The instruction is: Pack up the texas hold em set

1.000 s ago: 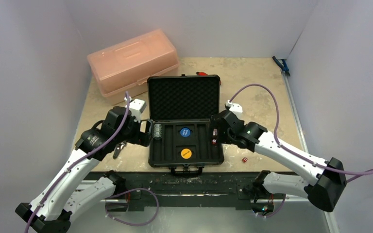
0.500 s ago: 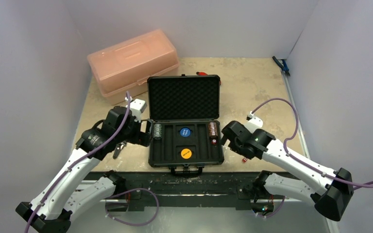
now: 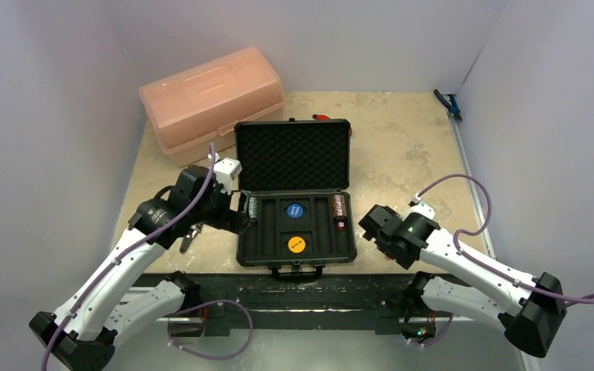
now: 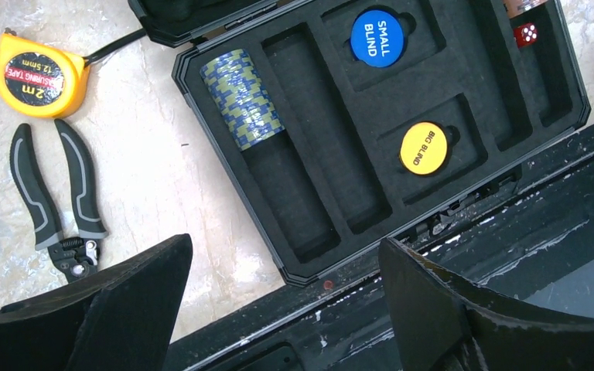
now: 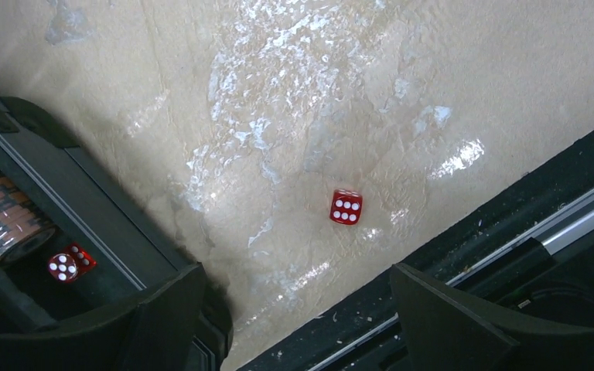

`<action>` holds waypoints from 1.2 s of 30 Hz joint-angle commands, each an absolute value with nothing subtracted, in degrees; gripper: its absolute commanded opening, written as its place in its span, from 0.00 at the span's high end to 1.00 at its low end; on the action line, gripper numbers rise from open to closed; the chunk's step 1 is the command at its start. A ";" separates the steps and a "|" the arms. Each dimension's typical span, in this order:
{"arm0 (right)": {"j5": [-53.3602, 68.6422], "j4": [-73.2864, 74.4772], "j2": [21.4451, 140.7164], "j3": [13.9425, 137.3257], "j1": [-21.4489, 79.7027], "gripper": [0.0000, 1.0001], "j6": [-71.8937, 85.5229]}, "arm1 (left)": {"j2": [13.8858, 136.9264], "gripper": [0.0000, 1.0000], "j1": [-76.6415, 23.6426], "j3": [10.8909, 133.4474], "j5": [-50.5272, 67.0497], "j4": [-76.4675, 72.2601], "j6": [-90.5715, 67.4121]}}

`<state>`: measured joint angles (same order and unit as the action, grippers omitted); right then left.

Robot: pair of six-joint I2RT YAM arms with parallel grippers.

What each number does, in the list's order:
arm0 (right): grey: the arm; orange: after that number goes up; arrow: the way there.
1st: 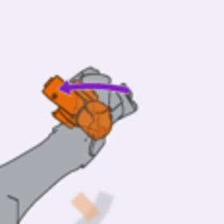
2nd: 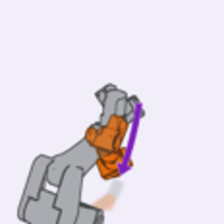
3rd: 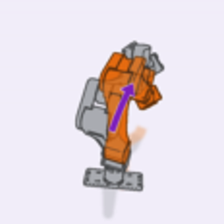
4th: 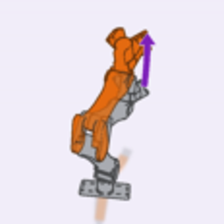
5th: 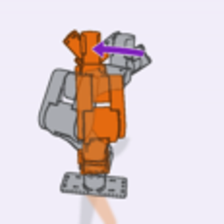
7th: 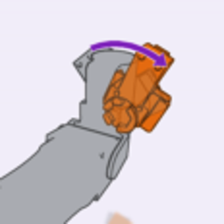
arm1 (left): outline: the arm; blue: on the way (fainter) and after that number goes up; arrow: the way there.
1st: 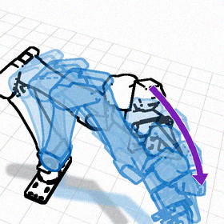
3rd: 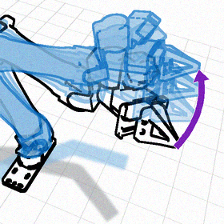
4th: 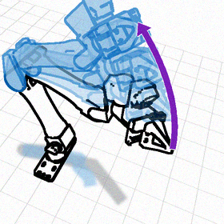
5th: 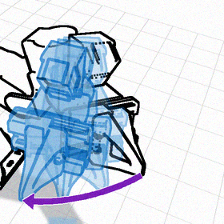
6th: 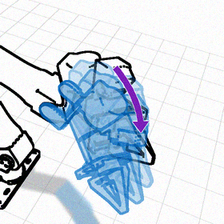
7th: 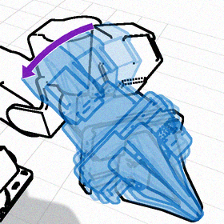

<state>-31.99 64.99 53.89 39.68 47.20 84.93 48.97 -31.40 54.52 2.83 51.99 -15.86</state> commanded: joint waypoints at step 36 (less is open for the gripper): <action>-13.80 47.83 63.58 31.74 20.76 0.51 70.66 | 42.01 0.10 -31.03 54.52 3.95 51.15 -14.07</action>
